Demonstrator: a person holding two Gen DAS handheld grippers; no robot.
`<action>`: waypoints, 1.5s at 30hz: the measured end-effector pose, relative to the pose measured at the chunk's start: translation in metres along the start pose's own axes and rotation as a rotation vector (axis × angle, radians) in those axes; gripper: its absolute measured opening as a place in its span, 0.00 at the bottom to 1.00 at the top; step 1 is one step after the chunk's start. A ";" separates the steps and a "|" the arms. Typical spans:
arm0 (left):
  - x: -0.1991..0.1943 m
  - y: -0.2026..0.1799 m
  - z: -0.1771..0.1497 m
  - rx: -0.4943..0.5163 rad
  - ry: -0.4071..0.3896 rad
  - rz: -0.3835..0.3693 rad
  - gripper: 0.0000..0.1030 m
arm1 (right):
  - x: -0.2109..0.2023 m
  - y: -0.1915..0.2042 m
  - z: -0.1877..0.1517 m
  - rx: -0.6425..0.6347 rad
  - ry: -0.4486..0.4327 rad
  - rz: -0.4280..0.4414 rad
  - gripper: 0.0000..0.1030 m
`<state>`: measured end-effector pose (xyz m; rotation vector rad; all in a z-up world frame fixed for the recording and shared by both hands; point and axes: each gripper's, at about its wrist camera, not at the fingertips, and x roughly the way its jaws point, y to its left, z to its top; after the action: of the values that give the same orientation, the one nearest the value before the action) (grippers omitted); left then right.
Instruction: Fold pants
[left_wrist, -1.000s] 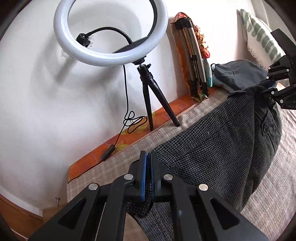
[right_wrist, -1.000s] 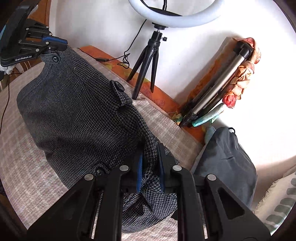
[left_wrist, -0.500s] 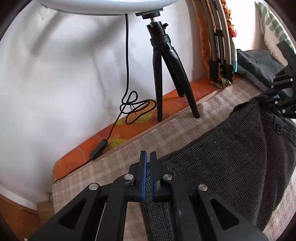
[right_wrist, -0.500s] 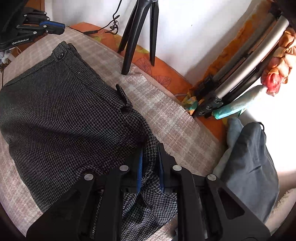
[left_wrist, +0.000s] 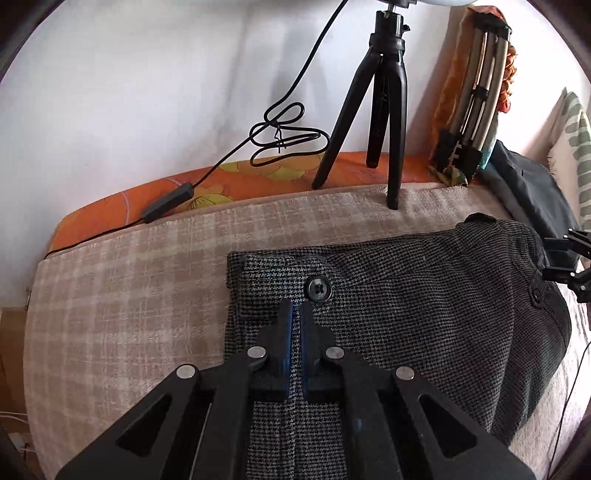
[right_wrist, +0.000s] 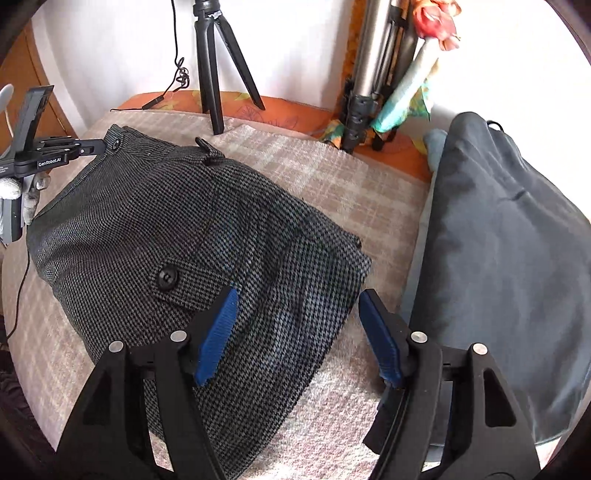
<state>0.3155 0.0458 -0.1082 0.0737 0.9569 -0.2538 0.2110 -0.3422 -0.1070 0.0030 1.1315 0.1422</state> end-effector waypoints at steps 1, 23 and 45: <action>0.004 0.000 0.001 -0.001 0.001 0.012 0.01 | 0.000 -0.002 -0.001 0.015 0.001 0.013 0.68; 0.031 0.031 0.027 -0.107 0.005 0.129 0.03 | 0.042 0.016 0.037 0.036 0.063 -0.023 0.22; -0.121 -0.026 -0.142 0.061 0.108 -0.110 0.05 | -0.029 0.146 -0.077 0.049 0.078 0.340 0.50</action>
<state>0.1295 0.0670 -0.0897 0.0919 1.0623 -0.3832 0.1132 -0.2063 -0.1030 0.2363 1.2055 0.4200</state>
